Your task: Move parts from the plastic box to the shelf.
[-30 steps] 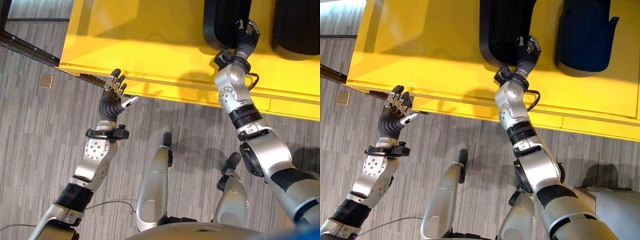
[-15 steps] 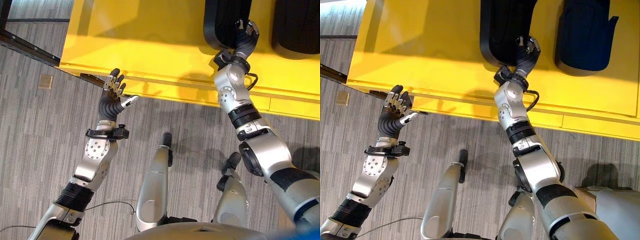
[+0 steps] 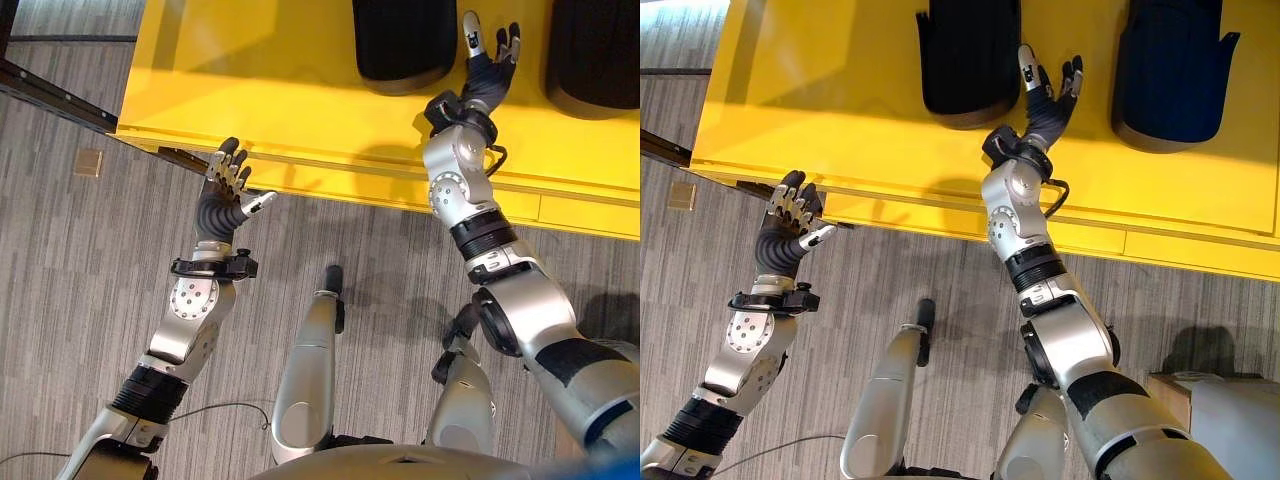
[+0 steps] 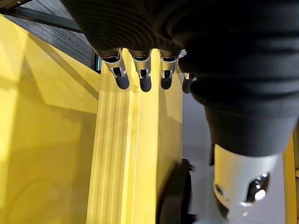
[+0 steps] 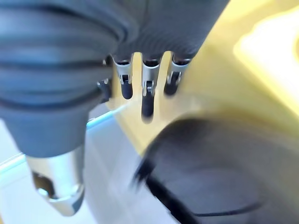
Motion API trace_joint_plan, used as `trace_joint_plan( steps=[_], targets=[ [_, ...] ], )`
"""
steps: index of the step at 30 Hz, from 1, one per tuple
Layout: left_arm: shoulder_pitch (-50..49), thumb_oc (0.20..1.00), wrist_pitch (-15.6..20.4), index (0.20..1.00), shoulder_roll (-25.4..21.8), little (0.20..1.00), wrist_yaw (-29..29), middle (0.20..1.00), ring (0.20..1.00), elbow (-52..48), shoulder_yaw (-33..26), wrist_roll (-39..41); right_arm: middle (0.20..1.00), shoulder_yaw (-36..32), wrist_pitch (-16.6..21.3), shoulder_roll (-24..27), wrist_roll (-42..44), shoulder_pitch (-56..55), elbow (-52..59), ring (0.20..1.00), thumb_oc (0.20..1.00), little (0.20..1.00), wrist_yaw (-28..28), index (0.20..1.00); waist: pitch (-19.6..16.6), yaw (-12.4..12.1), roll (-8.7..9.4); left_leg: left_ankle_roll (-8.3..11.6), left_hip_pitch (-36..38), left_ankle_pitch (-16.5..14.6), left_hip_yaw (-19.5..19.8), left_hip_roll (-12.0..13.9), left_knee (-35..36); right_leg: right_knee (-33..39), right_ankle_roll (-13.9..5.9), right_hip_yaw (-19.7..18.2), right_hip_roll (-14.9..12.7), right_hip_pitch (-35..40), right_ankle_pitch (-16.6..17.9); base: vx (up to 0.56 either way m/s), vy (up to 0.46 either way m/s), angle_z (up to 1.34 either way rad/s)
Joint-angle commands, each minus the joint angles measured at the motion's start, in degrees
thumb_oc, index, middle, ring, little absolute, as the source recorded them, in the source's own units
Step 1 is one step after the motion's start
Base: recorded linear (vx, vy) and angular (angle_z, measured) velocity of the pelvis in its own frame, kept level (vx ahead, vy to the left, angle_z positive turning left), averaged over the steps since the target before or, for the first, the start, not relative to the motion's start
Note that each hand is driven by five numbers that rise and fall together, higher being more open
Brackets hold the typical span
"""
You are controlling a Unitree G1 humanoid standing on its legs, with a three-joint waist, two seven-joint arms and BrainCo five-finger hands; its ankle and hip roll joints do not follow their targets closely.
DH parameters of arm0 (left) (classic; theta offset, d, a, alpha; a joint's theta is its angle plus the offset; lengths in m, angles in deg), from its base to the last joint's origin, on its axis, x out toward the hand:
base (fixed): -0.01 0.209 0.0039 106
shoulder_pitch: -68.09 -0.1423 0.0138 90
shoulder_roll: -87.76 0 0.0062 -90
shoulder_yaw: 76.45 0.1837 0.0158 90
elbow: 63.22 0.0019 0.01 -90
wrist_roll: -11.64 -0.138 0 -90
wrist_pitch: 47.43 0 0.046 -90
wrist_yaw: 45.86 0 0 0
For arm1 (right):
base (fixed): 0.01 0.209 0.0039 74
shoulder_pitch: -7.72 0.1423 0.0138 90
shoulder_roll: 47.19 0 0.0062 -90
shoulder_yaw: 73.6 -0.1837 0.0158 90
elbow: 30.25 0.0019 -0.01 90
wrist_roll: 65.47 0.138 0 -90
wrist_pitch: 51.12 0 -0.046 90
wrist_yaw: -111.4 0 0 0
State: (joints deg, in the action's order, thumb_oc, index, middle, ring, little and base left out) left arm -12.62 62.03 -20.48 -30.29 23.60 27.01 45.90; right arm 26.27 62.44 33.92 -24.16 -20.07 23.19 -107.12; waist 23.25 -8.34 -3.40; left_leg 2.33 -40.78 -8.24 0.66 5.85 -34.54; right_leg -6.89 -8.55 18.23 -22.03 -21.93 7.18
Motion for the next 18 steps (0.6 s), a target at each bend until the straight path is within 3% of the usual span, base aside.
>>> trace_joint_plan(
  steps=[1,18],
  targets=[
    [0.9,1.000,3.8,1.000,-1.2,1.000,1.1,1.000,1.000,-4.4,-1.8,-1.3,1.000,-0.2,3.1,2.1,-3.1,0.7,7.7,1.000,1.000,1.000,0.5,1.000,2.4,-1.1,0.38,1.00,0.1,1.0,-0.1,2.0,4.1,-7.4,-0.93,-0.7,-0.5,6.4,-7.2,0.00,0.000,0.00],
    [-0.6,1.000,2.1,1.000,0.3,1.000,2.2,1.000,1.000,-5.1,-4.1,-3.0,1.000,-0.6,4.1,1.9,-10.2,-6.5,26.3,1.000,1.000,1.000,-0.2,1.000,2.3,0.6,1.58,0.94,0.5,0.8,-0.5,2.6,4.0,-8.4,-0.69,-1.4,-0.4,5.8,-7.7,0.00,0.000,0.00]
  ],
)
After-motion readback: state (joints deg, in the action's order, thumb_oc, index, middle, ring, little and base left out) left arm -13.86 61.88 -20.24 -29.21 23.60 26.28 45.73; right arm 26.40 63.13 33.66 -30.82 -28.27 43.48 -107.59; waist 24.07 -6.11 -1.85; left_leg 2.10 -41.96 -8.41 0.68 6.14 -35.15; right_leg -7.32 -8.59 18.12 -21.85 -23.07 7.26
